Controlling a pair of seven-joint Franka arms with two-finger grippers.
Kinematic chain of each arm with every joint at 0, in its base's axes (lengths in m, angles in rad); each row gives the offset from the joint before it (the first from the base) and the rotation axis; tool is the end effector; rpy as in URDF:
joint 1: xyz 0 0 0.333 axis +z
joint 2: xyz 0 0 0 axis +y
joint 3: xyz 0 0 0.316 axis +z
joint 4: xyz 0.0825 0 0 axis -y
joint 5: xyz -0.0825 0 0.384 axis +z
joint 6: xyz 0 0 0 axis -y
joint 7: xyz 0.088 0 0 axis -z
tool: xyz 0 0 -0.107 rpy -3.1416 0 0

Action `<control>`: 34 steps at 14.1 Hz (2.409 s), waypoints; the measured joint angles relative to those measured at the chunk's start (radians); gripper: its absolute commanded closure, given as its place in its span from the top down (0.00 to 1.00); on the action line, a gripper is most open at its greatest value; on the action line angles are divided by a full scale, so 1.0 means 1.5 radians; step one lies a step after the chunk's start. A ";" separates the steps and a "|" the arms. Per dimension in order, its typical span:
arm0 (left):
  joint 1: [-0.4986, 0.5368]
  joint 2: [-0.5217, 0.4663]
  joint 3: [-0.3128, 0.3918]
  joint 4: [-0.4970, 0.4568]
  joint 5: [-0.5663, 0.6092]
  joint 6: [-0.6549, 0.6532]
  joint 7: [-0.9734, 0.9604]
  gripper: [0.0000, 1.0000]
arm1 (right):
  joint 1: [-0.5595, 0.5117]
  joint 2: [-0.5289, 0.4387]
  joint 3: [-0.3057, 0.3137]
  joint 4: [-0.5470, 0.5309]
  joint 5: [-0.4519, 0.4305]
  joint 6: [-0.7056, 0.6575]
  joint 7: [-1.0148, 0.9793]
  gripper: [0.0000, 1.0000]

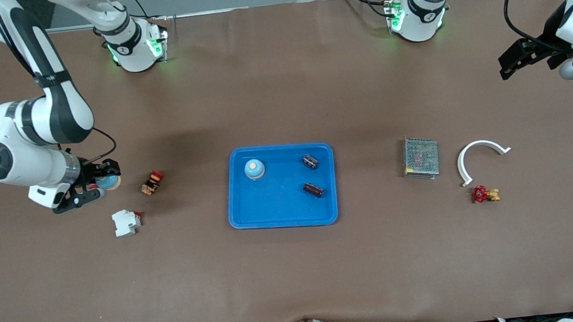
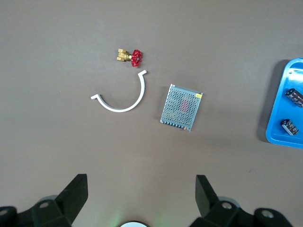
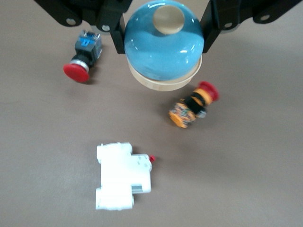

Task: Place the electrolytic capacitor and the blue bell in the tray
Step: 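Carry the held bell over the blue tray with the right gripper, then lower the bell into the tray and open the right gripper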

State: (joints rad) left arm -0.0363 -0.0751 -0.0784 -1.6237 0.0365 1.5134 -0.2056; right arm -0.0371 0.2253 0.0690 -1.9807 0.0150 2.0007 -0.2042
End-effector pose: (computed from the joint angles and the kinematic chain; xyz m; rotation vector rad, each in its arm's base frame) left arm 0.5217 -0.0577 0.6352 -3.0905 -0.1433 0.0437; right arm 0.5731 0.0181 0.3388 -3.0599 -0.3508 0.3116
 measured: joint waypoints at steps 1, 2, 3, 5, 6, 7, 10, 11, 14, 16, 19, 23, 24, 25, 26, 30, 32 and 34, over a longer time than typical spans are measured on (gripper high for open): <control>0.000 0.000 0.000 0.000 0.000 0.000 0.004 1.00 | 0.024 0.000 0.001 0.031 0.000 -0.026 0.048 0.22; 0.000 0.000 0.000 0.000 0.000 0.000 0.007 1.00 | 0.050 0.001 0.003 0.057 0.000 -0.043 0.100 0.22; 0.000 0.000 0.000 0.000 0.000 0.000 0.007 1.00 | 0.078 0.001 0.005 0.077 0.001 -0.051 0.155 0.22; 0.000 0.001 0.000 0.000 0.000 0.002 0.007 1.00 | 0.135 0.006 0.007 0.107 0.002 -0.054 0.265 0.22; 0.001 0.002 0.000 0.000 0.000 0.004 0.007 1.00 | 0.161 0.012 0.008 0.117 0.005 -0.052 0.313 0.22; 0.000 0.003 0.000 0.000 0.000 0.006 0.007 1.00 | 0.184 0.023 0.008 0.127 0.017 -0.047 0.355 0.22; 0.001 0.007 0.000 0.000 0.000 0.013 0.007 1.00 | 0.227 0.079 0.008 0.164 0.064 -0.009 0.417 0.22; 0.001 0.010 0.000 0.000 0.000 0.016 0.007 1.00 | 0.237 0.102 0.008 0.178 0.067 0.010 0.438 0.22; 0.000 0.016 0.000 0.000 0.000 0.030 0.007 1.00 | 0.279 0.162 0.008 0.212 0.068 0.056 0.508 0.22; -0.001 0.019 0.000 0.000 0.000 0.038 0.007 1.00 | 0.307 0.194 0.007 0.230 0.068 0.082 0.551 0.22; -0.001 0.021 -0.001 0.000 0.000 0.041 0.007 1.00 | 0.334 0.235 0.007 0.257 0.068 0.109 0.600 0.22; -0.002 0.021 -0.001 0.000 0.000 0.041 0.007 1.00 | 0.345 0.285 0.005 0.286 0.068 0.148 0.617 0.22; -0.002 0.021 -0.001 0.000 0.000 0.041 0.007 1.00 | 0.345 0.296 0.003 0.287 0.068 0.161 0.617 0.22; -0.002 0.021 -0.001 0.000 0.000 0.041 0.007 1.00 | 0.345 0.306 0.001 0.288 0.068 0.173 0.617 0.22; -0.002 0.021 -0.001 0.000 0.000 0.041 0.007 1.00 | 0.345 0.316 0.001 0.288 0.068 0.185 0.617 0.22; -0.002 0.024 -0.001 -0.001 0.000 0.042 0.007 1.00 | 0.348 0.352 0.001 0.289 0.068 0.228 0.619 0.23; -0.002 0.024 -0.001 -0.001 0.000 0.042 0.007 1.00 | 0.354 0.365 0.001 0.291 0.068 0.238 0.620 0.24; -0.002 0.024 -0.001 -0.001 0.000 0.042 0.007 1.00 | 0.361 0.376 0.001 0.293 0.068 0.251 0.623 0.26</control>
State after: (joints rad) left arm -0.0391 -0.0384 -0.0799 -1.6244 0.0365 1.5767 -0.1946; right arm 0.5045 0.7891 0.0704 -1.5417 0.1168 2.3777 0.7296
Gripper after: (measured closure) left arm 0.000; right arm 0.348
